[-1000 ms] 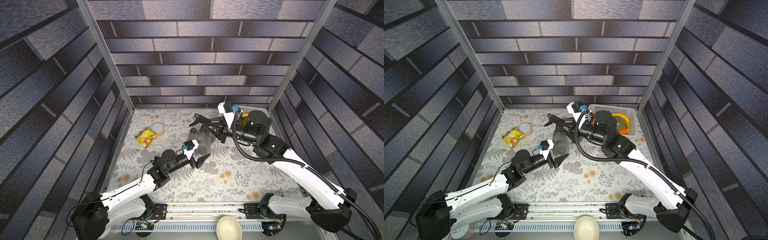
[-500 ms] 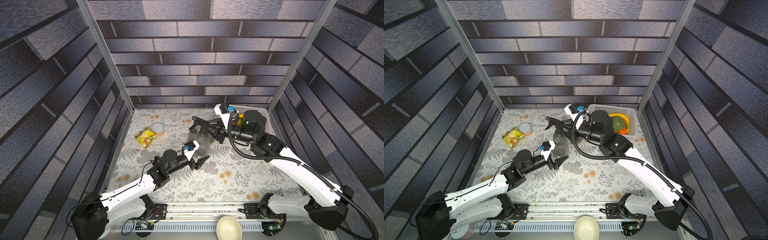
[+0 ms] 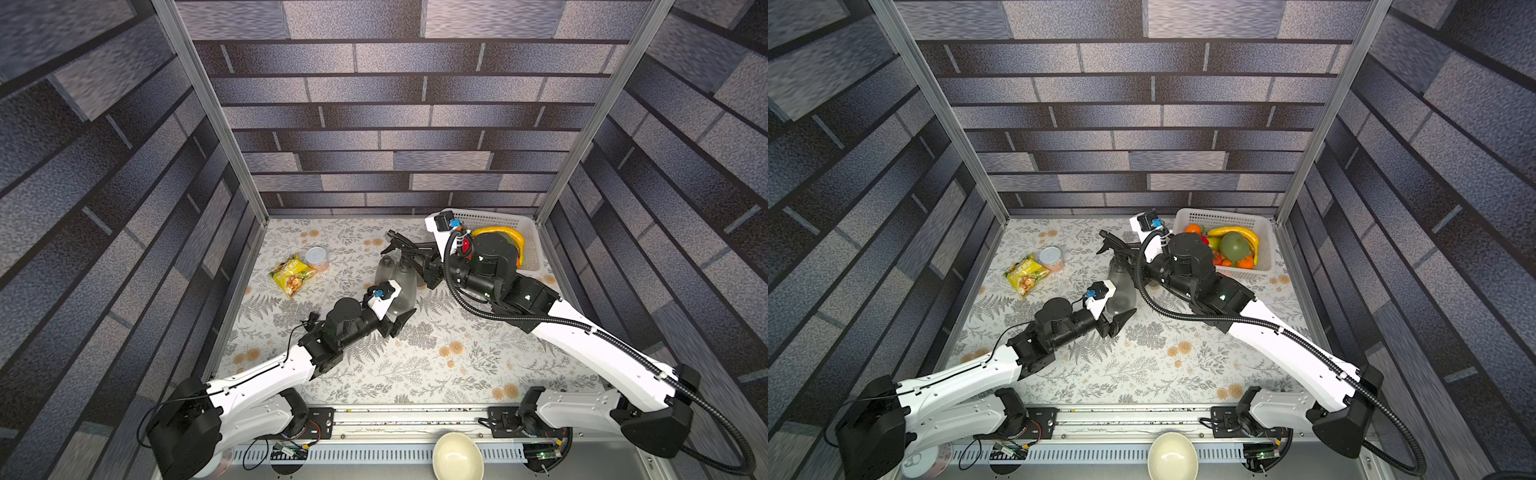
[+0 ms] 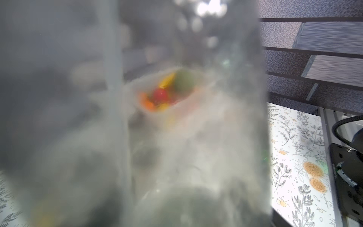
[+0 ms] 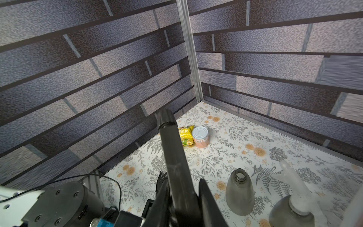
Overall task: Attach spray nozzles to spray bottles
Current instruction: Screw the spray nozzle on the spray bottle.
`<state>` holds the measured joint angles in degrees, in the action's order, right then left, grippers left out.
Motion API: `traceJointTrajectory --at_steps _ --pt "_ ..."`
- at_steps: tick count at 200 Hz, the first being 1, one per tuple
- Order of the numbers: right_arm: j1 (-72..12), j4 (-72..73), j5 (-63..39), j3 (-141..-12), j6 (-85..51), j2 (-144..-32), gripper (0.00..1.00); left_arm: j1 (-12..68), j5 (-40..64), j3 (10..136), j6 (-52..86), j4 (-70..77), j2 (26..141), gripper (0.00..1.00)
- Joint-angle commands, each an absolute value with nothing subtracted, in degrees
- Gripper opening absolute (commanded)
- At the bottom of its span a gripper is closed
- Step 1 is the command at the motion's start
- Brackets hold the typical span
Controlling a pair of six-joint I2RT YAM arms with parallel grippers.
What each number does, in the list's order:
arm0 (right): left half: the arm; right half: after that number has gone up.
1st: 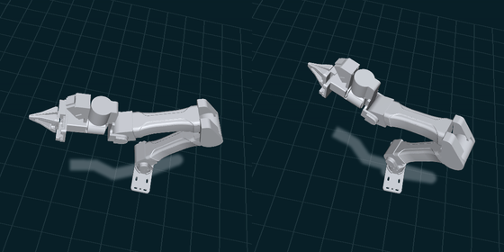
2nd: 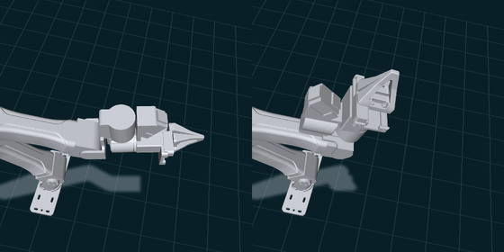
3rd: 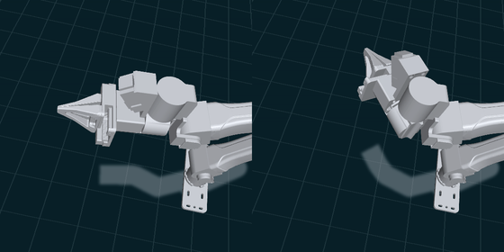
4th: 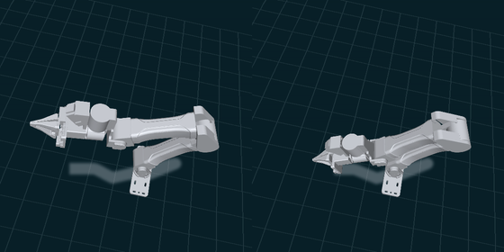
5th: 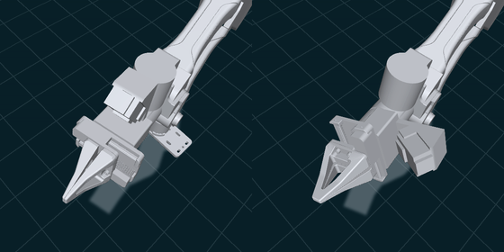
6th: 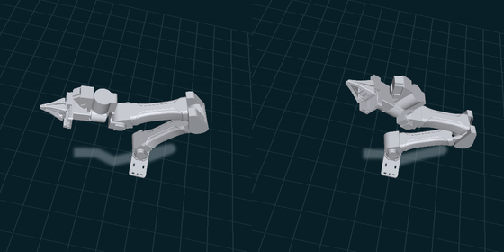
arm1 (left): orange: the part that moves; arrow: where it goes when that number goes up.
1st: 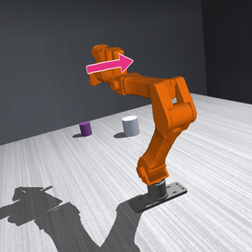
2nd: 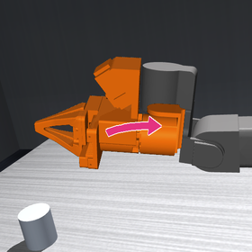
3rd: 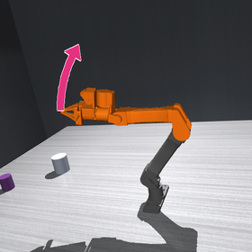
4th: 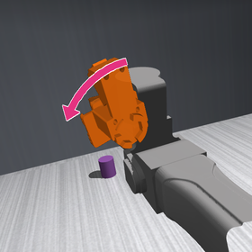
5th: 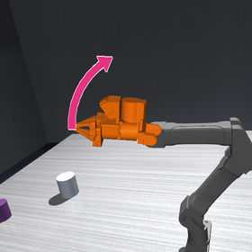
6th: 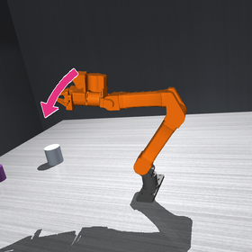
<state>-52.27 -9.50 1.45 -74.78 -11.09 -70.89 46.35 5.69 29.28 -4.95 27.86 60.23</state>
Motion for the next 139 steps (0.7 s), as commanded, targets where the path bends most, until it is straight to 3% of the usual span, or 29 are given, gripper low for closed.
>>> traceJointTrajectory --at_steps 1,79,139 --pt "-56.96 -26.28 11.16 -75.41 -15.26 -75.61 0.03 46.71 0.80 36.06 -8.04 39.40 59.06 0.74" --pt "-66.96 -28.44 38.35 -84.82 -24.54 -84.83 0.02 49.07 -5.82 38.16 -12.80 41.88 61.21 0.74" --pt "-70.02 -29.66 49.67 -91.13 -25.29 -90.83 0.03 50.39 -9.35 39.52 -15.09 42.83 63.81 0.73"
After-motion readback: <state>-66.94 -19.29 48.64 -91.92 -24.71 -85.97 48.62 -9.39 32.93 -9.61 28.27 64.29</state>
